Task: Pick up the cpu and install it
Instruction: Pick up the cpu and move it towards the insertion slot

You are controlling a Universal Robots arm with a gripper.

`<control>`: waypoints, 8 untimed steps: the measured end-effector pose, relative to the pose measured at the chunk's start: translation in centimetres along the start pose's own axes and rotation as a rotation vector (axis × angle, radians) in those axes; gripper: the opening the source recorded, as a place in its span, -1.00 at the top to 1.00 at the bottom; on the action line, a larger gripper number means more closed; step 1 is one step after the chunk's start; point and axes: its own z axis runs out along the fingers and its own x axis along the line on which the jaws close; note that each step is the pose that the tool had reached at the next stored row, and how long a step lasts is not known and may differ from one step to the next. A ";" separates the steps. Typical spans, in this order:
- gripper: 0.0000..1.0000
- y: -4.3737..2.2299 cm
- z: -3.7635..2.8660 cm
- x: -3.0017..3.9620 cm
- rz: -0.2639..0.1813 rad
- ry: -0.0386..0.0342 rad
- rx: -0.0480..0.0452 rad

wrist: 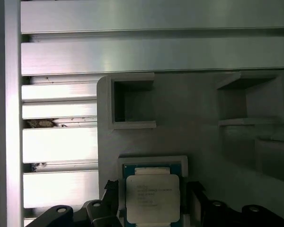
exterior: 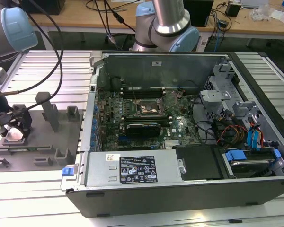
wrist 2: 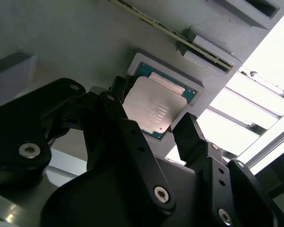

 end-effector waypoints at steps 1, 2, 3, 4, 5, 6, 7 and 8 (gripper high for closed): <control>-0.36 0.00 0.05 0.00 0.000 -0.0002 -0.0002; -0.36 0.00 0.06 0.00 0.000 -0.0002 -0.0002; -0.36 0.00 0.06 0.00 0.000 -0.0002 -0.0002; -0.36 0.00 0.06 0.00 0.000 -0.0002 -0.0001; -0.36 0.00 0.09 0.00 0.000 -0.0003 -0.0003; -0.36 0.00 0.09 0.00 0.000 -0.0003 -0.0002; -0.36 0.00 0.09 0.00 0.000 -0.0002 -0.0002; -0.36 0.00 0.09 0.00 0.000 -0.0001 -0.0001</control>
